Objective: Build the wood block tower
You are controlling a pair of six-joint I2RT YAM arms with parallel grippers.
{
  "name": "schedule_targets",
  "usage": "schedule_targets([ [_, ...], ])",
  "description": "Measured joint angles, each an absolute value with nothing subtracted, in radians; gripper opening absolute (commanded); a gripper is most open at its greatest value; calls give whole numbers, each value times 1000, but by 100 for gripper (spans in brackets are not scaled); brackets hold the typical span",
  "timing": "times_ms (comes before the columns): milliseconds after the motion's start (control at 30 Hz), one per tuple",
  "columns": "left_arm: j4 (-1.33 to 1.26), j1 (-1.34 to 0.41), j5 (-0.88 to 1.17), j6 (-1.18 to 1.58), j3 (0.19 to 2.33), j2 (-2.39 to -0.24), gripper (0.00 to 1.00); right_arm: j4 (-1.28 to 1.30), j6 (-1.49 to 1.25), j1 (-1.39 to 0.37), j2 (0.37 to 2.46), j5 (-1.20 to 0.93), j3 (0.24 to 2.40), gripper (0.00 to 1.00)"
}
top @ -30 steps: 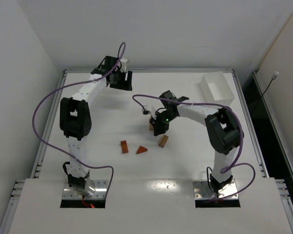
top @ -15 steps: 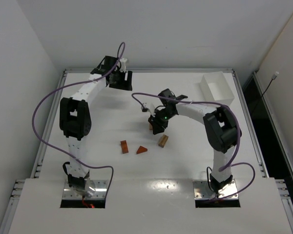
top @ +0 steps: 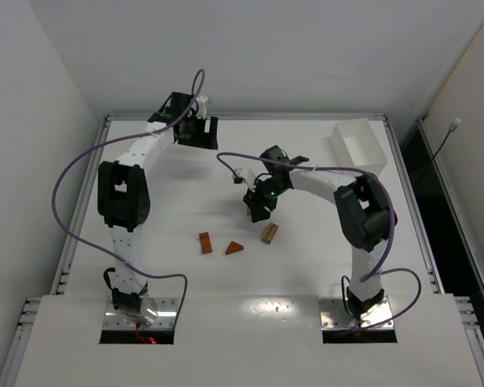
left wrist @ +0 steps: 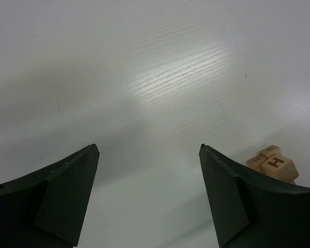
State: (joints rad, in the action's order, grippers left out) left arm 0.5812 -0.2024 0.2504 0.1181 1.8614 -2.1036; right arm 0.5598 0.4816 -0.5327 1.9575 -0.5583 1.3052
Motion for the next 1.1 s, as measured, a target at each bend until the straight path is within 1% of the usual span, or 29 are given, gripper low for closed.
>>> schedule_targets([
  [133, 581, -202, 250, 118, 1861, -2104, 76, 559, 479, -533, 1966, -555, 1306, 50],
  [167, 581, -202, 250, 118, 1861, -2104, 76, 559, 478, -533, 1966, -554, 1306, 49],
  [200, 581, -202, 251, 118, 1861, -2104, 76, 559, 478, -533, 1966, -554, 1306, 44],
  [233, 581, -202, 253, 118, 1861, -2104, 76, 558, 478, -533, 1966, -554, 1306, 36],
  [267, 581, -202, 255, 118, 1861, -2104, 76, 559, 480, -533, 1966, -554, 1306, 23],
  [400, 581, -202, 258, 118, 1861, -2104, 76, 561, 499, -533, 1965, -568, 1306, 4],
  [433, 581, -202, 261, 118, 1862, -2104, 76, 562, 505, -533, 1964, -576, 1305, 2],
  [500, 580, -202, 265, 121, 1861, -2104, 75, 559, 517, -533, 1953, -591, 1291, 0],
  [667, 575, -202, 266, 125, 1861, -2104, 75, 595, 577, -533, 1855, -641, 1203, 0],
  [700, 574, -202, 266, 125, 1861, -2104, 73, 599, 589, -533, 1819, -651, 1173, 0],
  [733, 574, -202, 267, 129, 1861, -2104, 73, 607, 598, -533, 1783, -658, 1149, 0],
  [800, 567, -202, 271, 136, 1855, -2103, 68, 595, 586, -533, 1702, -651, 1092, 0],
  [867, 553, -202, 282, 145, 1826, -2093, 63, 567, 533, -532, 1625, -620, 1043, 0],
  [933, 546, -205, 296, 151, 1772, -2074, 59, 520, 422, -528, 1579, -547, 1019, 0],
  [1100, 538, -238, 305, 169, 1602, -2021, 59, 392, 142, -467, 1591, -325, 1024, 0],
])
